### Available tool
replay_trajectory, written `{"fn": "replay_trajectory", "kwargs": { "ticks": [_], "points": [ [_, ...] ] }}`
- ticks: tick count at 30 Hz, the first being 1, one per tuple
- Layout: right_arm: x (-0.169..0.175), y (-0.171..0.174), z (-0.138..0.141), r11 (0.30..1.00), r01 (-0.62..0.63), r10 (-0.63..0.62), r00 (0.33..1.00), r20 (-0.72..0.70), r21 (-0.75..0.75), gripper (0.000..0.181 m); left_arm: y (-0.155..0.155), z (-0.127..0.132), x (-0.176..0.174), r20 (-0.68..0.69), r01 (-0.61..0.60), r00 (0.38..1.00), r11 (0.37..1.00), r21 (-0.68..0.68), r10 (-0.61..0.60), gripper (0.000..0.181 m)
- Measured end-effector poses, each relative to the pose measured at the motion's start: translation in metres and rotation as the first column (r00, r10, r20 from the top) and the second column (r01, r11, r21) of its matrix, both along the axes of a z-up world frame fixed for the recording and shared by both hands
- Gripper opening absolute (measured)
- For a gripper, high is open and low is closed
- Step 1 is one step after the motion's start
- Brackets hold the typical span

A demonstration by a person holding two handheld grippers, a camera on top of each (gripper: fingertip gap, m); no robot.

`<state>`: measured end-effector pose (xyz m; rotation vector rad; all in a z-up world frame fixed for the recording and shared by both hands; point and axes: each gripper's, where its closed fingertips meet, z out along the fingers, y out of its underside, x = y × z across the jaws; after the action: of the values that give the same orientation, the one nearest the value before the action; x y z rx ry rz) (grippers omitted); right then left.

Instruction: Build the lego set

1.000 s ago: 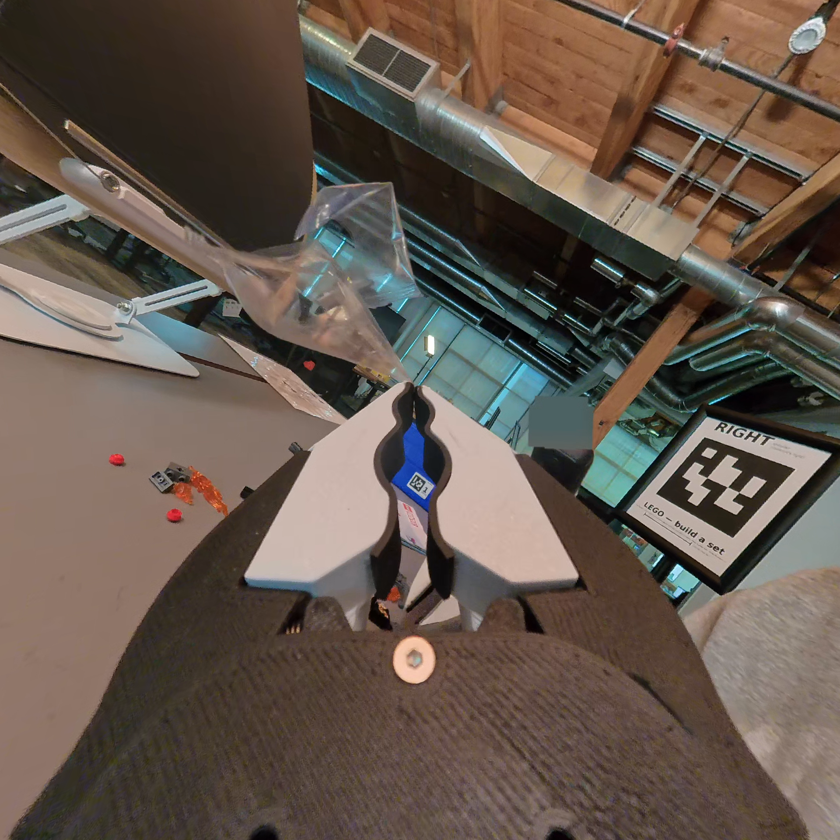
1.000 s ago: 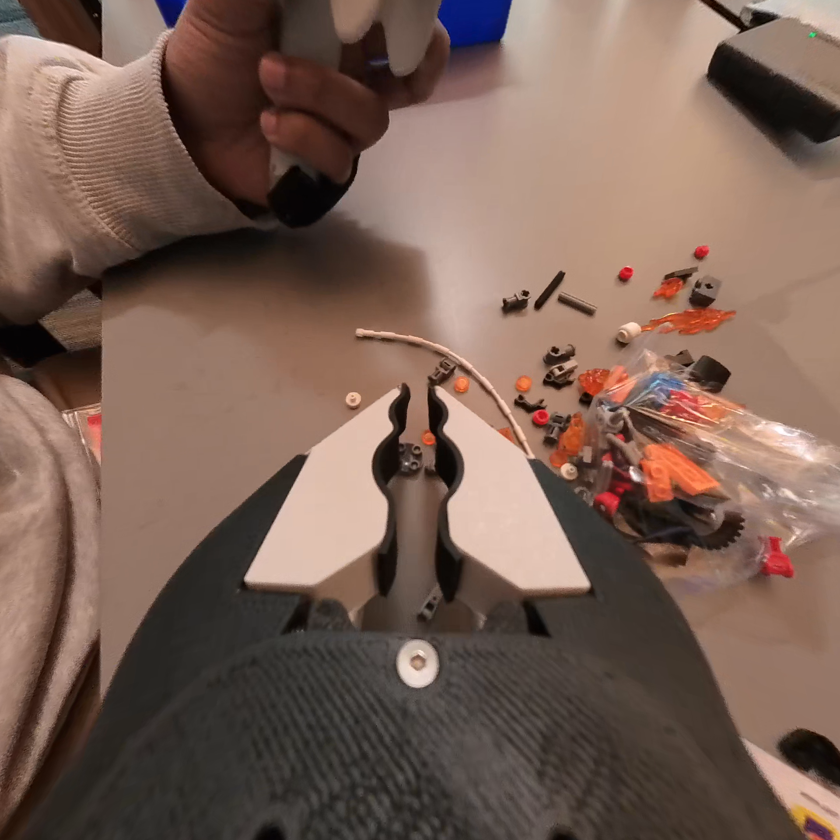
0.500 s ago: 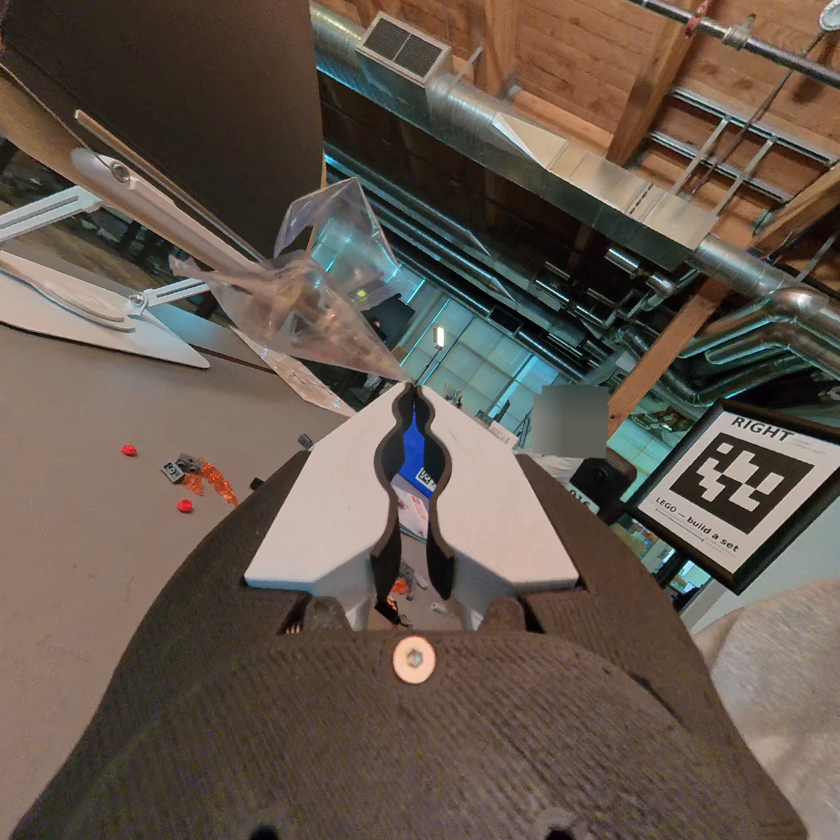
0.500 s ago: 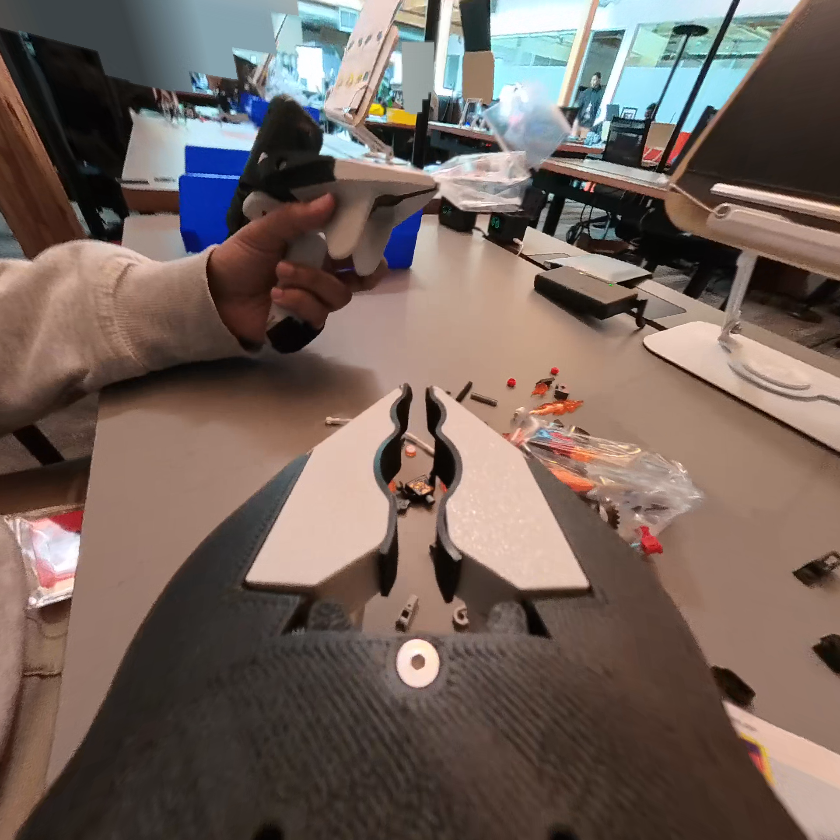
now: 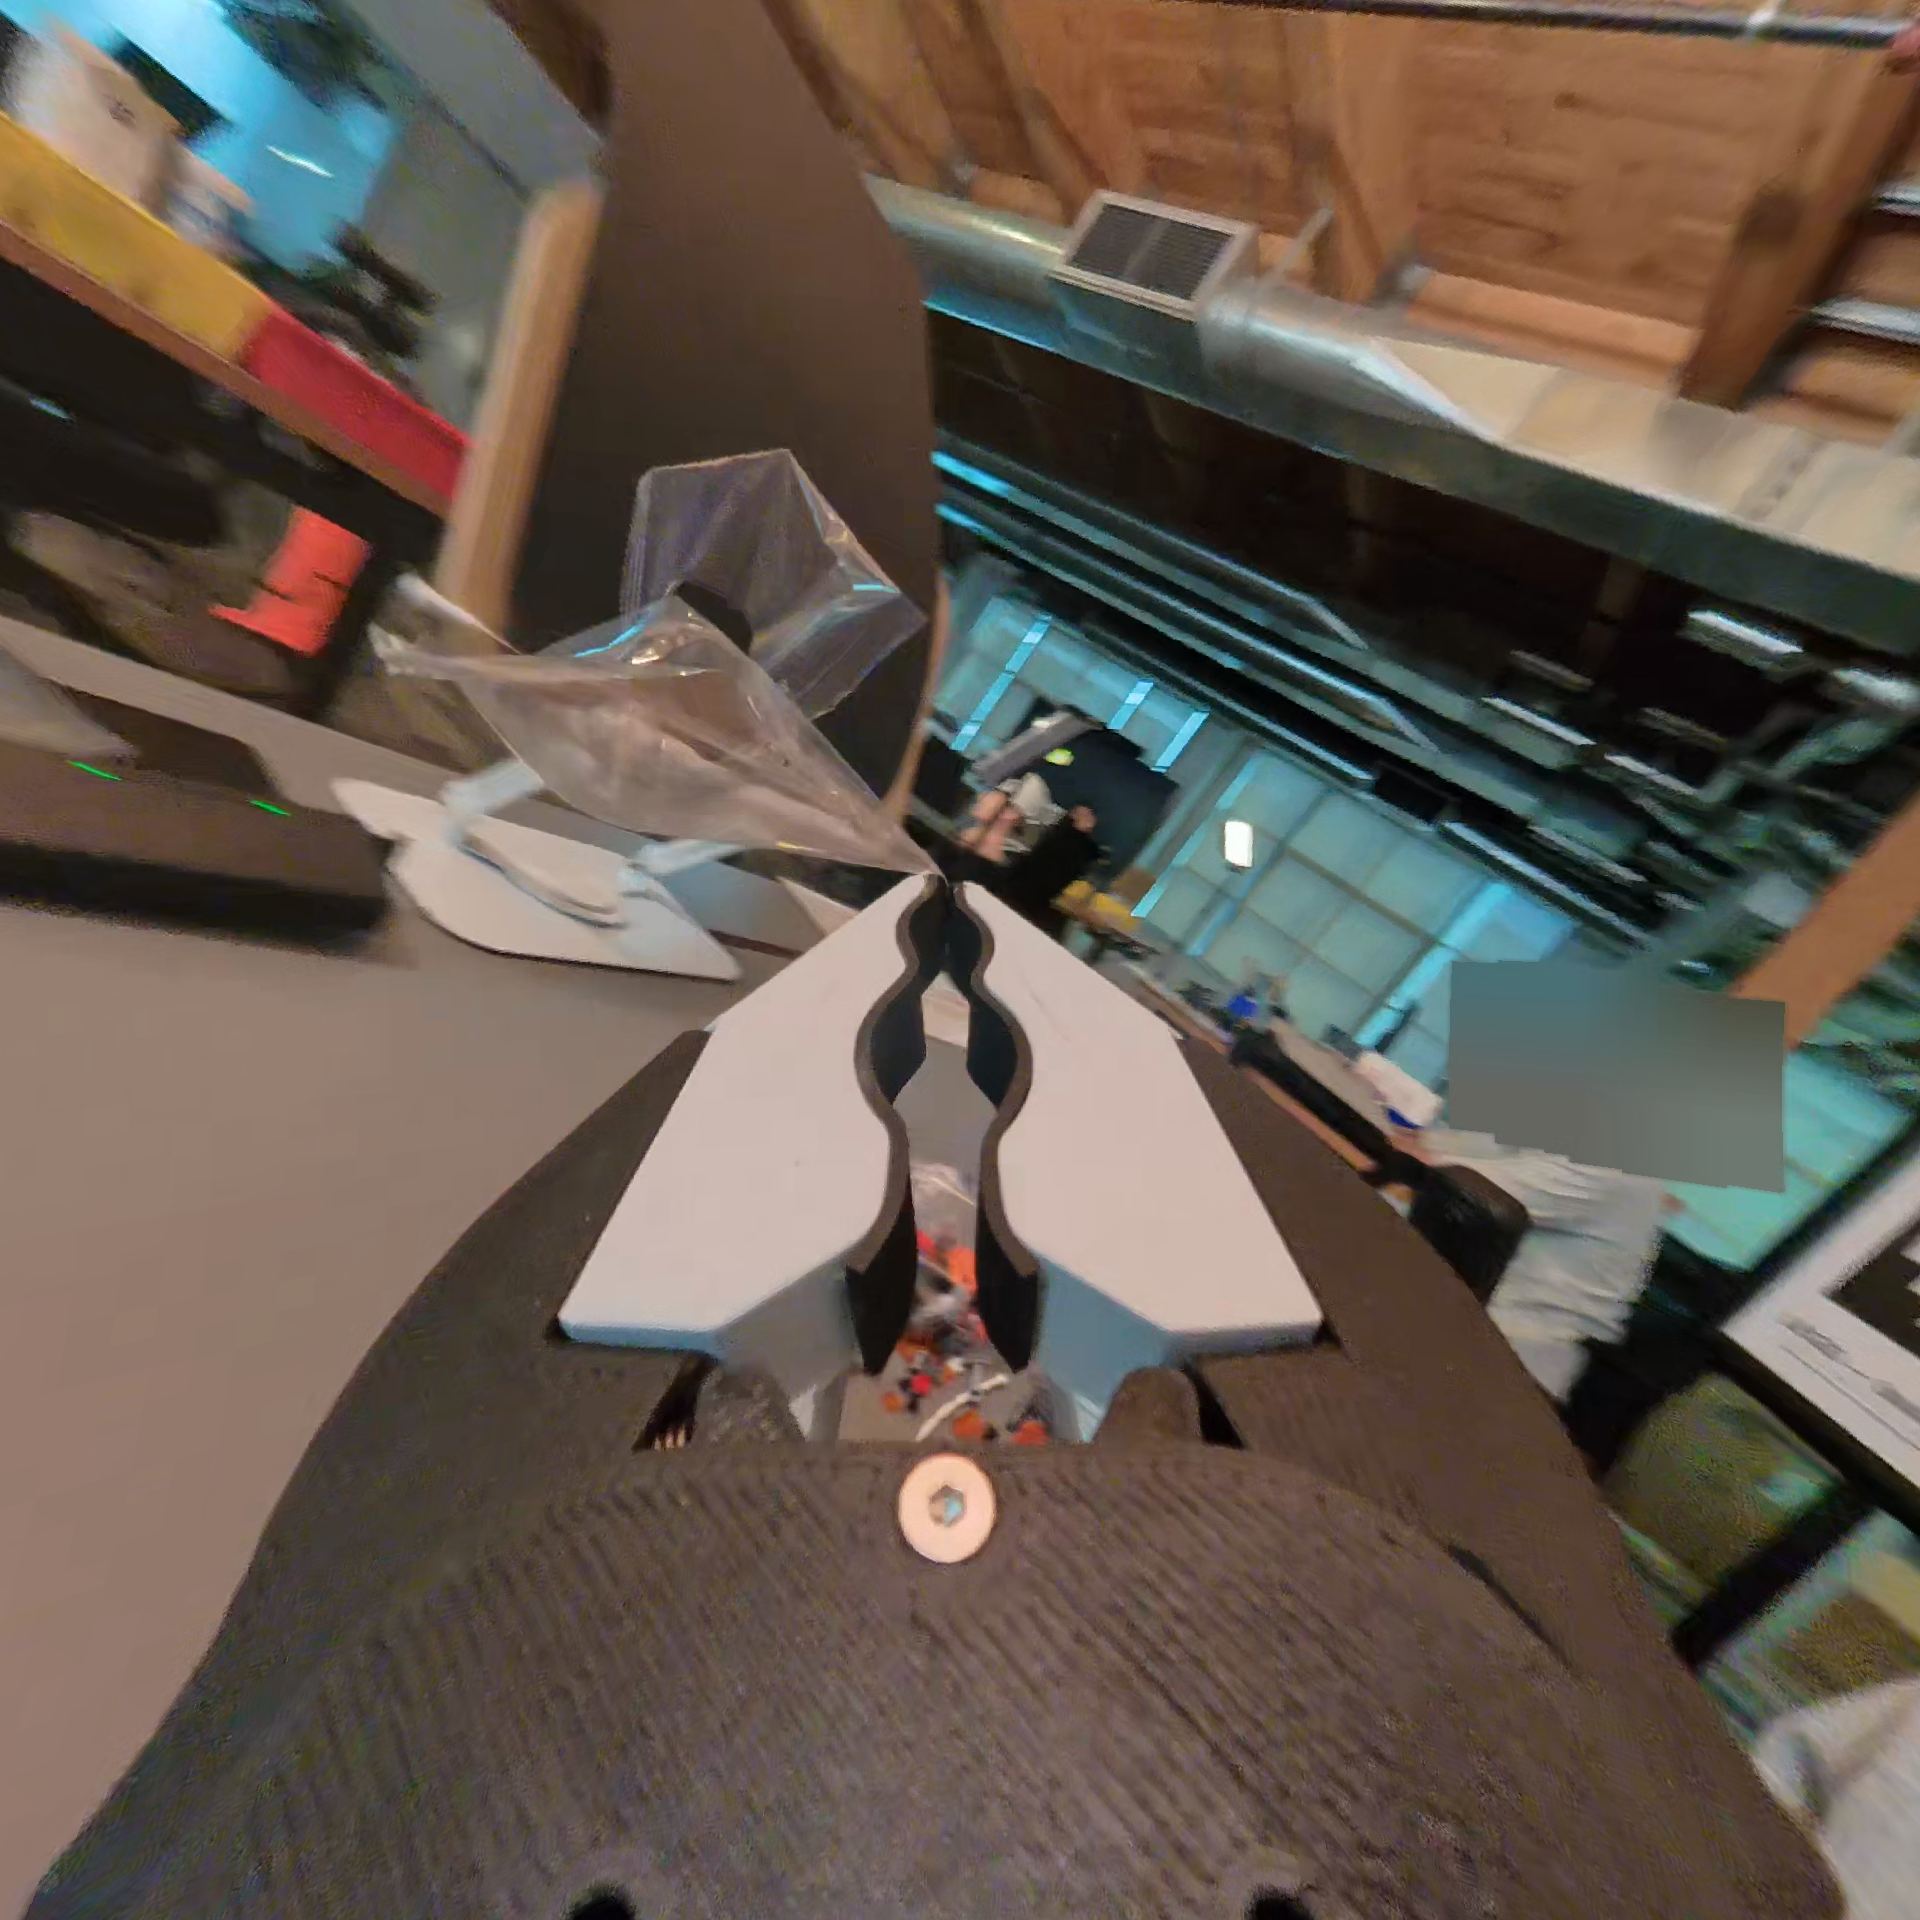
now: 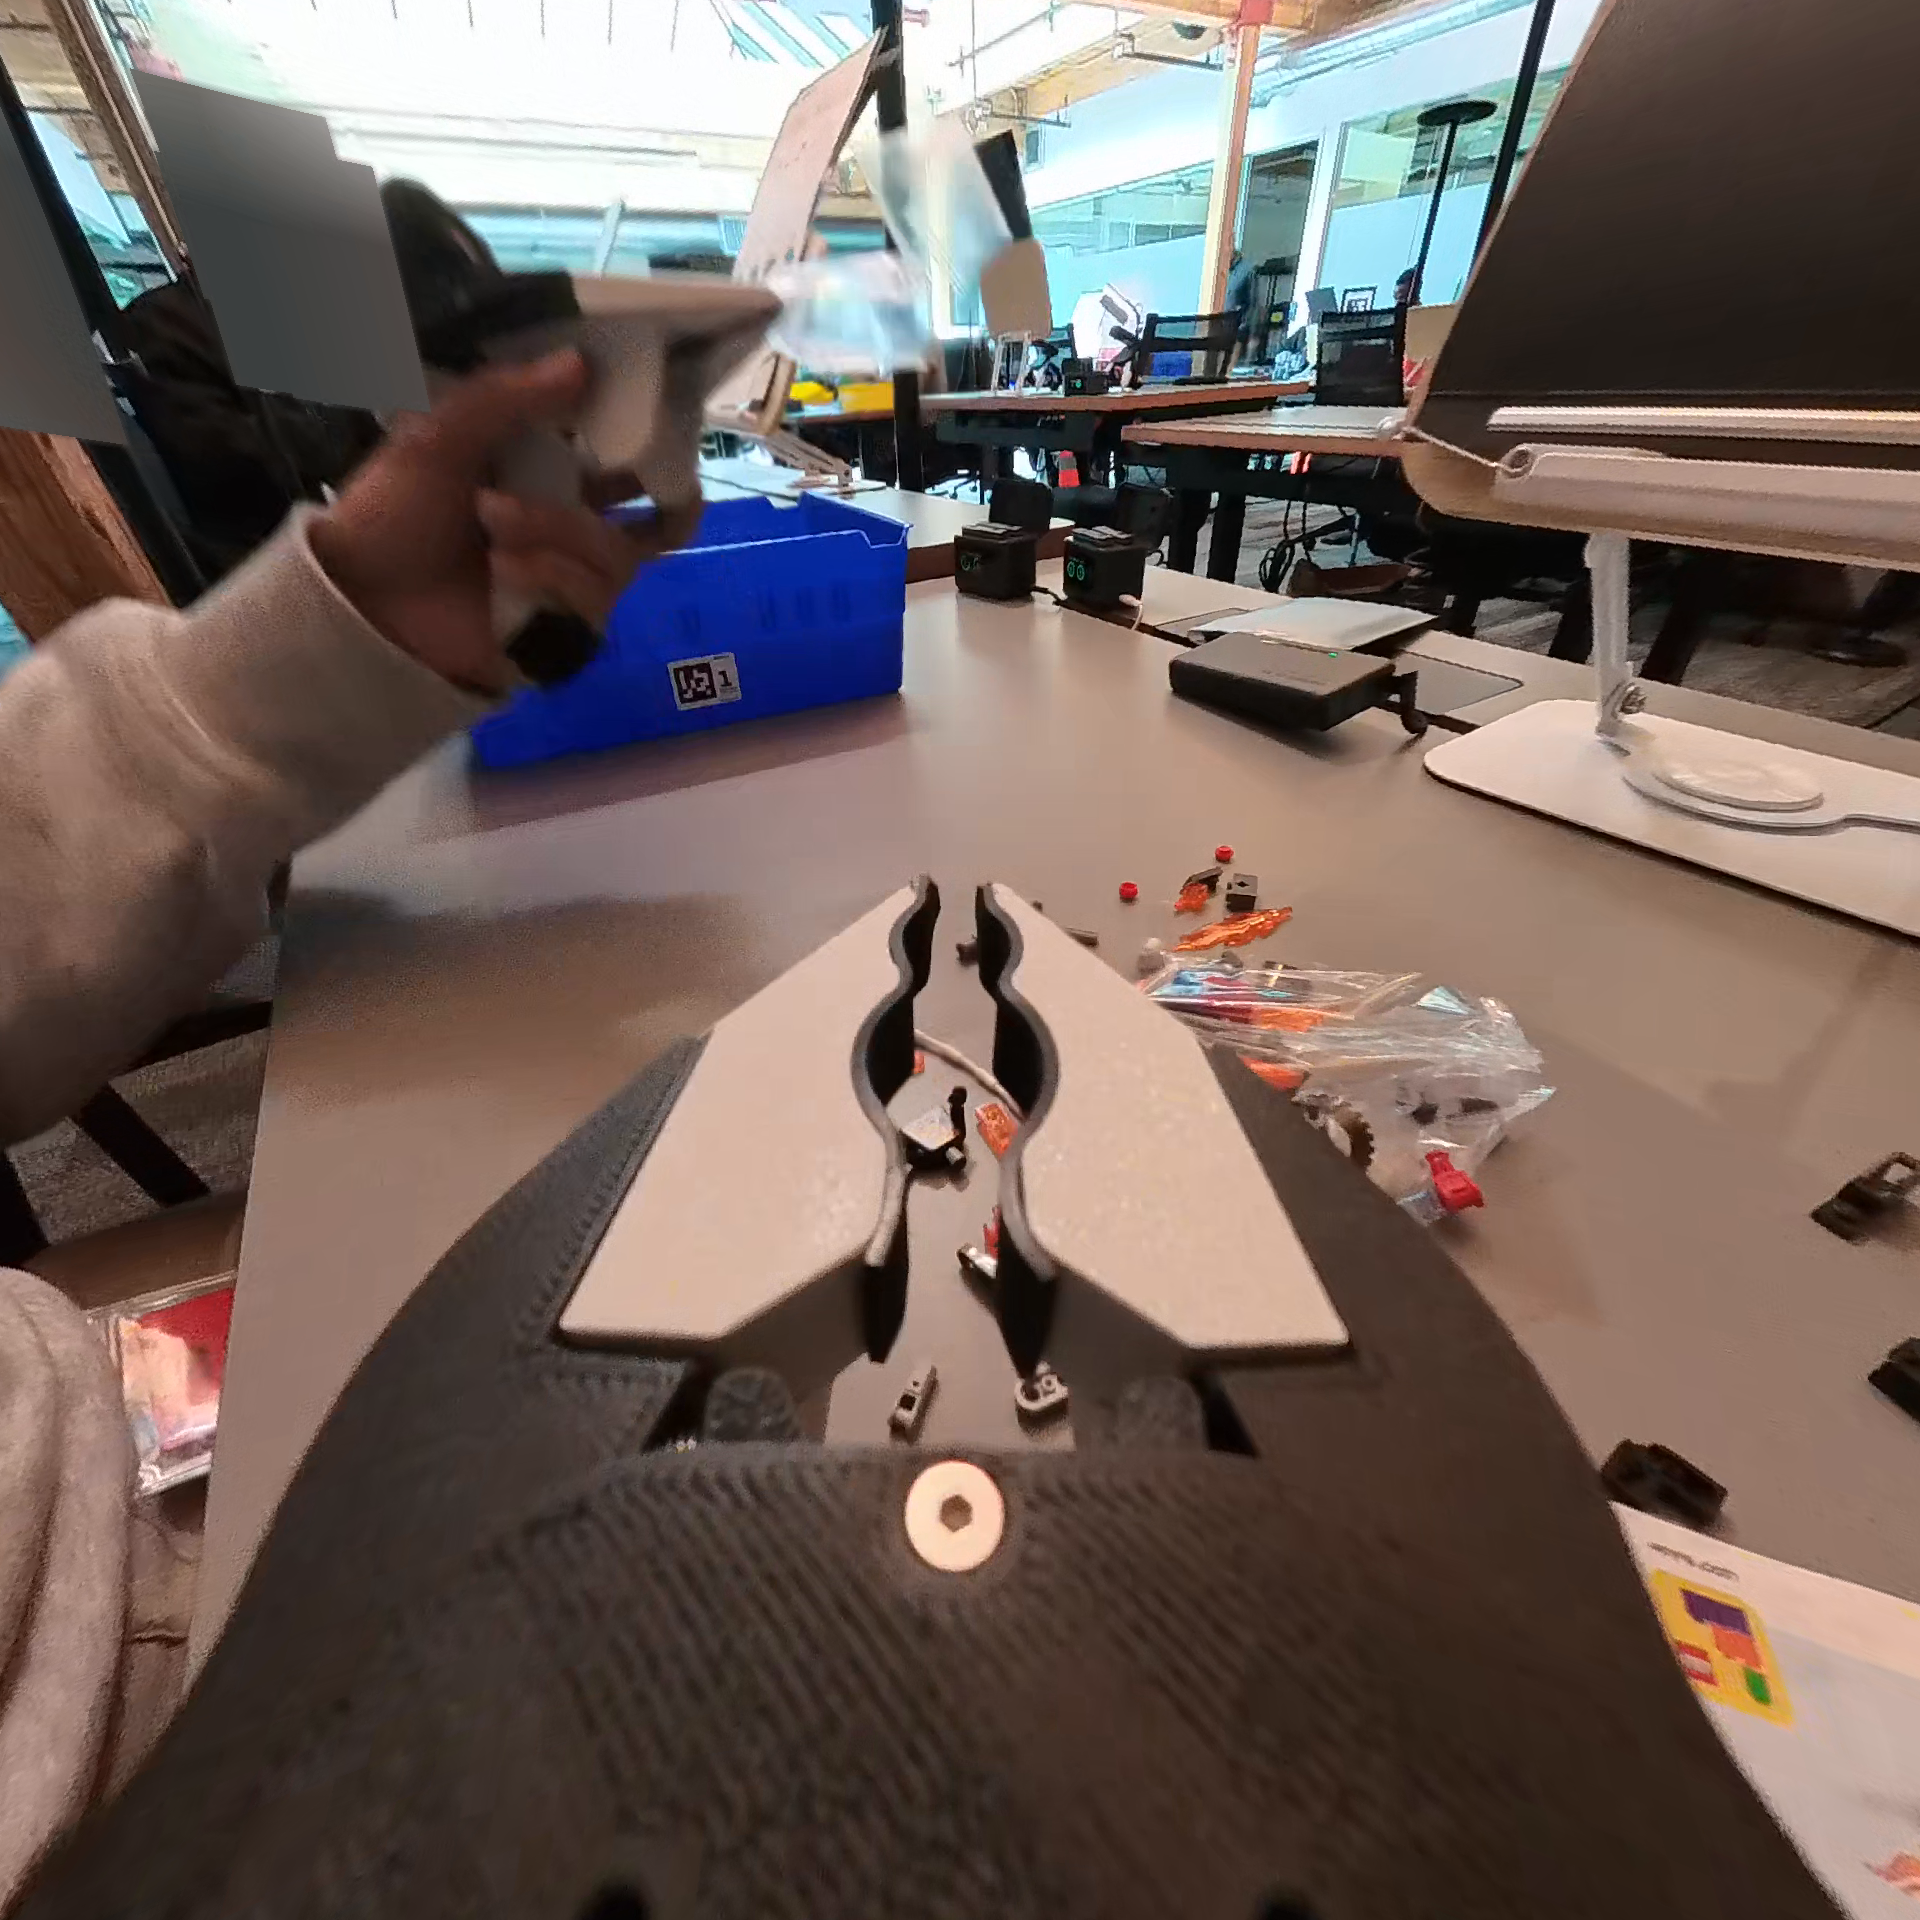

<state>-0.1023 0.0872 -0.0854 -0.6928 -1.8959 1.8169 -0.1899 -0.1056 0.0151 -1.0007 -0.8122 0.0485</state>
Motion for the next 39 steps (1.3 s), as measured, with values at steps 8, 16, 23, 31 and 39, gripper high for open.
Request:
{"fn": "replay_trajectory", "kwargs": {
  "ticks": [8, 16, 23, 31, 39],
  "points": [
    [-0.001, -0.003, -0.006, 0.999, 0.004, -0.004, 1.000, 0.002, 0.046, 0.007, -0.161, 0.049, 0.006, 0.071, -0.329, 0.944, 0.917, 0.225, 0.322, 0.000],
    [-0.003, -0.001, -0.005, 0.999, 0.021, -0.021, 1.000, -0.006, 0.044, 0.006, -0.216, 0.024, -0.003, 0.218, -0.361, 0.932, 0.726, 0.585, 0.288, 0.059],
    [-0.006, 0.007, -0.001, 0.998, 0.054, -0.053, 0.998, -0.024, 0.035, 0.006, -0.146, 0.032, -0.003, 0.163, -0.262, 0.965, 0.815, 0.517, 0.207, 0.061],
    [-0.016, 0.039, 0.018, 0.979, 0.159, -0.163, 0.987, -0.017, -0.126, 0.007, 0.058, -0.041, 0.007, 0.208, 0.124, 0.969, 0.991, 0.043, -0.130, 0.057],
    [-0.021, 0.074, 0.025, 0.937, 0.225, -0.224, 0.974, 0.037, -0.268, 0.008, 0.224, -0.141, 0.021, 0.188, 0.314, 0.943, 0.546, -0.776, -0.275, 0.063]
  ]
}}
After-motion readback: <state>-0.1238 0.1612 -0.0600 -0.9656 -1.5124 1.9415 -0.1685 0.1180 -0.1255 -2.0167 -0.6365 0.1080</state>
